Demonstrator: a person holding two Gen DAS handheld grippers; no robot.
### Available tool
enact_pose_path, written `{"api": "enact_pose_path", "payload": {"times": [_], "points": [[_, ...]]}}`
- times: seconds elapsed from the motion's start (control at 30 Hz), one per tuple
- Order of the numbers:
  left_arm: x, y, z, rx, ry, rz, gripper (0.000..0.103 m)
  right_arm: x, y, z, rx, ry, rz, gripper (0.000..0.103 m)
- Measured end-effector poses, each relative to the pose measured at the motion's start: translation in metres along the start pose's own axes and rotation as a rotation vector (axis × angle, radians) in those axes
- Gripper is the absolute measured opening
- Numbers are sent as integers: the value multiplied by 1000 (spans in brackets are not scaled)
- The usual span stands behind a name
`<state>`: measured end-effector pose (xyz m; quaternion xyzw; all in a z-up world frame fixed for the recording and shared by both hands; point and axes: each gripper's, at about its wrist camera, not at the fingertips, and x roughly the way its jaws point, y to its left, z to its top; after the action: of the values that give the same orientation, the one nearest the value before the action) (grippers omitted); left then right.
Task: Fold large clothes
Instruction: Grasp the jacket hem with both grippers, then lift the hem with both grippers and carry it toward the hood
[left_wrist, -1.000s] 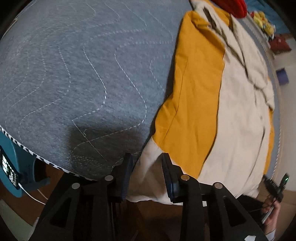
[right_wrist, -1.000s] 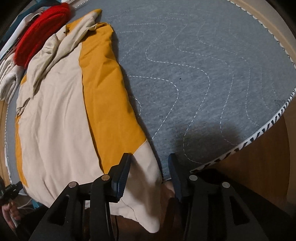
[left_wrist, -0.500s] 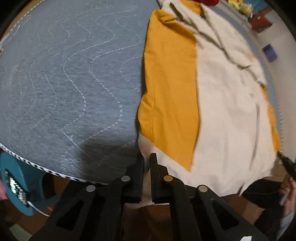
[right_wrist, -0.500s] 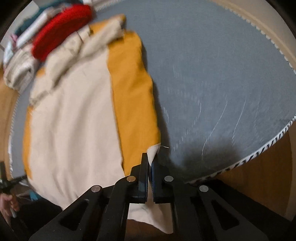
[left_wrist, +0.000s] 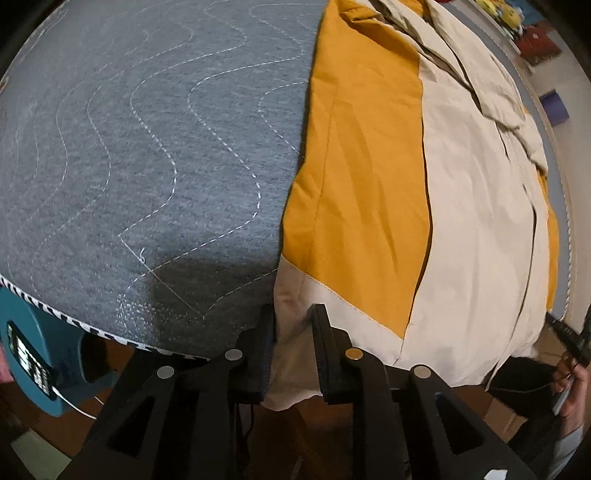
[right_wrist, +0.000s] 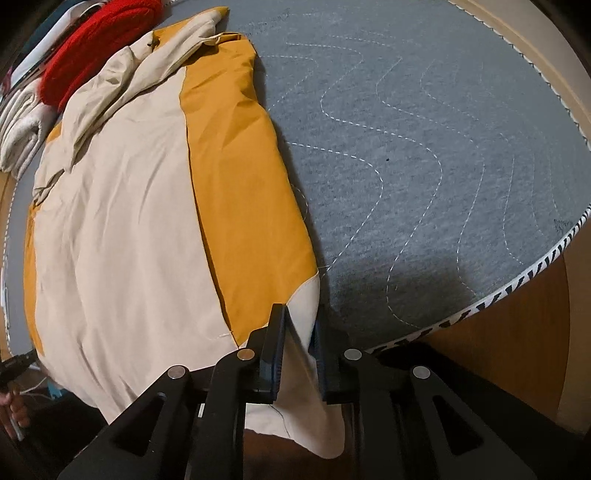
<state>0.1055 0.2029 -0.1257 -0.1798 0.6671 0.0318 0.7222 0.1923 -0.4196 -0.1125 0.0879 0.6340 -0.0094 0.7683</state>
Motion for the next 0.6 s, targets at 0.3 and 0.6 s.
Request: {"api": "enact_pose_path", "payload": {"times": [0.3,0.6], "points": [[-27,-38,-8,117,-105,23,2,-21,24,-2,-65,-87,9,3],[-112,-67,-17,207,-250,-125,0,-124,29,-4,-76,-262,195,2]]}}
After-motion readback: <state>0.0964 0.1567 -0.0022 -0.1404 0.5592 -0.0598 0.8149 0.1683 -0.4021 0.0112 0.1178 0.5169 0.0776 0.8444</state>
